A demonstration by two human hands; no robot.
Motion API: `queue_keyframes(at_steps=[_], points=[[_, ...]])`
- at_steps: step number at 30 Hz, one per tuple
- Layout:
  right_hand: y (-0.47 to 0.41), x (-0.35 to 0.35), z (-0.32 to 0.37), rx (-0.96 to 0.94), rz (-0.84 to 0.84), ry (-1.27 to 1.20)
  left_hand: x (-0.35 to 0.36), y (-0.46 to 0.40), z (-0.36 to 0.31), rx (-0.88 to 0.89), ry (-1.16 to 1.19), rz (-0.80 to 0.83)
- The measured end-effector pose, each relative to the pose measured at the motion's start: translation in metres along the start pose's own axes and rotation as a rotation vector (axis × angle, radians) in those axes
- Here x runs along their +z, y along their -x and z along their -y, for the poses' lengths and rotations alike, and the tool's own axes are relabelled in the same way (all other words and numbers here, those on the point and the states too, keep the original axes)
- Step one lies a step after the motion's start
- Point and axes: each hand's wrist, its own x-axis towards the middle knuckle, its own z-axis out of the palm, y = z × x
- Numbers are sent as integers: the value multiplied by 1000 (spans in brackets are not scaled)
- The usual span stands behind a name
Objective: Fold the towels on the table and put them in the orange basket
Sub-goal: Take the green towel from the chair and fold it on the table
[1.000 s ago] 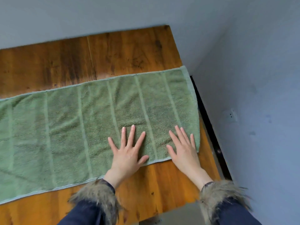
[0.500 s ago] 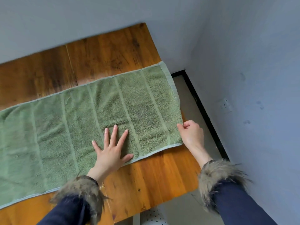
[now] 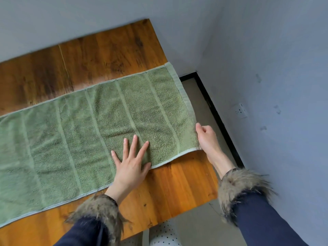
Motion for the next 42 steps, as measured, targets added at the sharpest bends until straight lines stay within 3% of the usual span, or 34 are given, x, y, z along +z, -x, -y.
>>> queue_keyframes(at_steps=[4,9,11,13,15,16,21,25,29,33,38,42], points=[[-3,-10,2,8,-34,35,-2,1,-1,1,3,8],[7,-1,5,-229,-172,301,-10,3,-13,-42,146,-113],[13,7,10,-322,-24,319,-13,2,-17,-37,189,-218],[17,14,18,-309,278,288,-16,1,-22,-31,281,-336],[16,18,24,-242,503,288,-22,-3,-29,-80,477,-329],[13,20,26,-231,510,291,-24,-6,-32,-117,576,-290],[-9,21,38,-313,57,241,-30,-24,-40,-304,726,-190],[-40,28,60,-418,-183,378,-31,-35,-47,-382,526,-166],[-75,42,99,-412,-236,507,-25,-36,-53,-359,400,-141],[-101,53,130,-413,-234,608,-26,-32,-43,-304,479,-201],[-121,63,151,-318,-246,553,-31,-27,-28,-243,558,-222],[-115,74,158,-379,-295,514,-35,-23,-20,-279,772,-211]])
